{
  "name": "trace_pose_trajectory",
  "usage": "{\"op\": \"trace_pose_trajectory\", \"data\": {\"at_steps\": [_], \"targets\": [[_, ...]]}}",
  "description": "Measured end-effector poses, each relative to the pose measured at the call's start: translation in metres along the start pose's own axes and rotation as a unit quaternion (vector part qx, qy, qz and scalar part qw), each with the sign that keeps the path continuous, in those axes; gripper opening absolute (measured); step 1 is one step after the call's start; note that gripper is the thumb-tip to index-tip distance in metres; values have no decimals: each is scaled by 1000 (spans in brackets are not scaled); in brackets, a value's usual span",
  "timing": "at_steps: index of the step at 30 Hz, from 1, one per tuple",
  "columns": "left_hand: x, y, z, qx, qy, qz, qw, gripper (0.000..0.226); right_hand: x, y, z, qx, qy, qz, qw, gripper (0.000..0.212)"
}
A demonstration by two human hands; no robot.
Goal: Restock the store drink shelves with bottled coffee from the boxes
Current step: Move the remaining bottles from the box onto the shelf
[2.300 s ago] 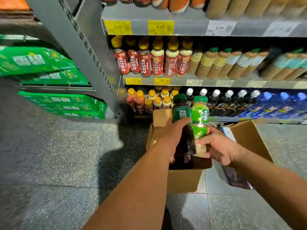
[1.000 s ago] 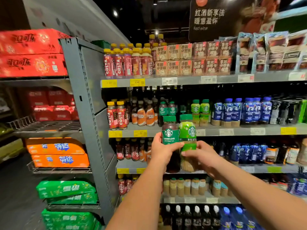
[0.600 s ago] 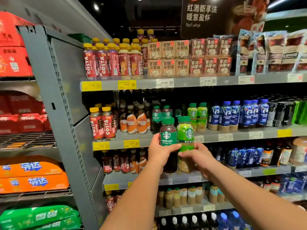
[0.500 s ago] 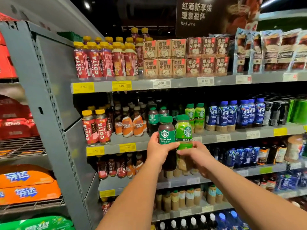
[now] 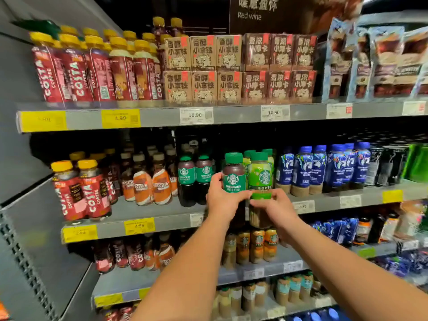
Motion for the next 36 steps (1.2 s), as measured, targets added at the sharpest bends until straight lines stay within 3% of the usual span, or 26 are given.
{"op": "trace_pose_trajectory", "data": {"at_steps": [11, 18, 23, 27, 32, 36], "targets": [[32, 34, 53, -22, -101, 101, 989, 70, -56, 17, 99, -37, -53, 4, 998, 34], [21, 40, 77, -2, -117, 212, 970, 72, -75, 18, 136, -43, -108, -62, 991, 54], [27, 51, 80, -12, -122, 247, 961, 72, -76, 11, 154, -30, -118, -86, 989, 54], [28, 61, 78, -16, -133, 253, 958, 74, -75, 2, 163, -25, -114, -89, 989, 23], [26, 59, 67, -5, -168, 281, 945, 71, -77, 8, 155, -63, -120, -101, 986, 21], [28, 61, 62, -14, -180, 284, 942, 65, -81, 7, 152, -64, -130, -124, 982, 42]]}}
Point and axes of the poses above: each hand's wrist, its own z-axis towards the middle knuckle, its own x-axis out of the palm, y = z × x, the point moved 10 cm from there along z, towards the middle knuckle, and after that the axes turned 12 degrees about x, right-handed, at the moved point
